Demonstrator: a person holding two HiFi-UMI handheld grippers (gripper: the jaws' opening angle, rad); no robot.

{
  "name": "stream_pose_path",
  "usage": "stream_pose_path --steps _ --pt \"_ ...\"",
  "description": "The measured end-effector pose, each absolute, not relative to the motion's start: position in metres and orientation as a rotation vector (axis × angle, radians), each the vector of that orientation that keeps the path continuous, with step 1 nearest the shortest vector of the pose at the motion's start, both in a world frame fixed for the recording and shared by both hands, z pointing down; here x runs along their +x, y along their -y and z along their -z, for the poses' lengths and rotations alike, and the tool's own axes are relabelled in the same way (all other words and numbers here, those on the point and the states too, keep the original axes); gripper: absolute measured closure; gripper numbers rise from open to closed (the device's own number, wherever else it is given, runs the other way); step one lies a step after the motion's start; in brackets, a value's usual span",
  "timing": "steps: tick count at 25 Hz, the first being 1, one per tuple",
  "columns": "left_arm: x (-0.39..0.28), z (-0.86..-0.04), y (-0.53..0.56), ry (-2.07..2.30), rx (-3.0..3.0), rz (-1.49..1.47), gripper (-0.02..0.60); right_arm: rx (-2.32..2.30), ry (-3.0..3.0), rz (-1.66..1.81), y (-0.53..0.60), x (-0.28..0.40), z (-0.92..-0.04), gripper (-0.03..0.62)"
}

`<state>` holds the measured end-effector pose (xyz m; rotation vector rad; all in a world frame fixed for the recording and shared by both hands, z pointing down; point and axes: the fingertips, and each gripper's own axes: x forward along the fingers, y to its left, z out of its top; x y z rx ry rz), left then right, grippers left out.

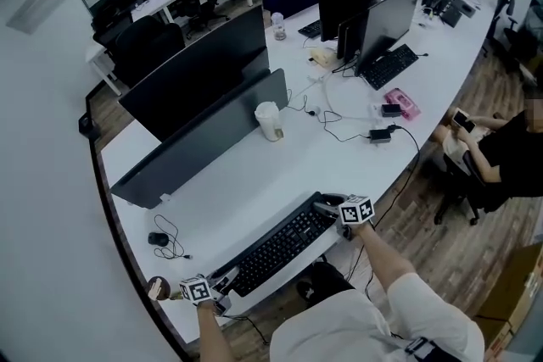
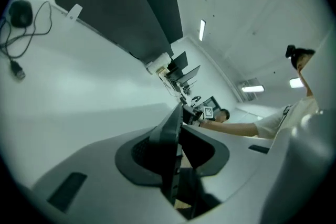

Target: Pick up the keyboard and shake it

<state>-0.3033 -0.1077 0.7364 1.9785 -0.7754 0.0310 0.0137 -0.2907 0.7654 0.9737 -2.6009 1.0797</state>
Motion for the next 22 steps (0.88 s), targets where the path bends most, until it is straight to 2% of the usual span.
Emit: stream_pose_path --steps 10,14,22 --pt "-0.291 -0.733 0.109 0.624 2.274 -0.407 0.465 0.654 2.547 -0.855 0.296 0.015 -0.733 0.370" --pt "-0.287 -0.733 0.092 0.593 2.301 -0.517 0.466 0.478 2.482 -0.745 0.278 0.009 -0.725 0.355" --pt "-0.276 -0.740 0.083 0.516 2.381 -0.801 0.469 0.056 2.210 -0.300 0.250 -0.009 -0.731 0.326"
